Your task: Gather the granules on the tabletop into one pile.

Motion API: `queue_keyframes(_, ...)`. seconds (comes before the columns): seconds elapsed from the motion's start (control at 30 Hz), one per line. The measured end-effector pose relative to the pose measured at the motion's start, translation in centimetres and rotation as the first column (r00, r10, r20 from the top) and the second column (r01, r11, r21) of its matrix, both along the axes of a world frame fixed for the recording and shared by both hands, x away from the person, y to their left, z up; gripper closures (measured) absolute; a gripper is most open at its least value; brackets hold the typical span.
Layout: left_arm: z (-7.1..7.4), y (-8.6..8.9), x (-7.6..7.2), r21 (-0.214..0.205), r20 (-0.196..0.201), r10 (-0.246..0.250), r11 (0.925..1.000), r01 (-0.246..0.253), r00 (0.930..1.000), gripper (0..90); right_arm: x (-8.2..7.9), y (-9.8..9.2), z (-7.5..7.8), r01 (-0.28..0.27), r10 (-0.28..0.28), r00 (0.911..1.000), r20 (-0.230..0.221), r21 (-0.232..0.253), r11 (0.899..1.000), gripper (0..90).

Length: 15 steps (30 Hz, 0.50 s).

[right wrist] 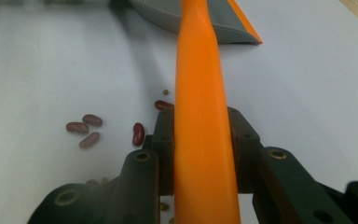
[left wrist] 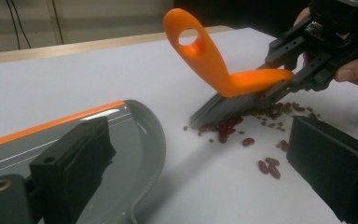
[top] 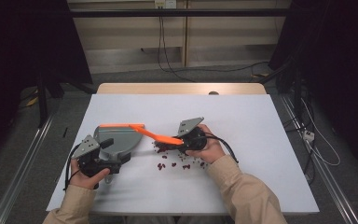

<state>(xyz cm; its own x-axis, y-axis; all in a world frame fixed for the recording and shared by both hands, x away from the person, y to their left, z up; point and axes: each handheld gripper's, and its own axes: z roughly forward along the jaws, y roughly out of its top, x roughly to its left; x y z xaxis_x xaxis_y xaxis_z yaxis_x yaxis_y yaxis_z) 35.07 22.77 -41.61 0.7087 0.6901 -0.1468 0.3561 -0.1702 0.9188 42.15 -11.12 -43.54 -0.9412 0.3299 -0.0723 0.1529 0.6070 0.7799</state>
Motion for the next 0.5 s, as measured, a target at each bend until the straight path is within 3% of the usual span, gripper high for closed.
queue_keyframes(0.27,0.1,-0.1,0.0,-0.001,0.004,-0.002,1.0000,0.002,1.0000,6.6,-0.7,-0.3,0.1,0.010,-0.010,0.9999,0.003,0.018,1.000,70.6)
queue_keyframes(0.5,0.1,-0.2,0.1,0.004,0.003,-0.004,1.0000,0.004,1.0000,6.5,0.3,-0.3,0.6,0.062,-0.064,0.9975,0.031,0.062,0.996,71.1)
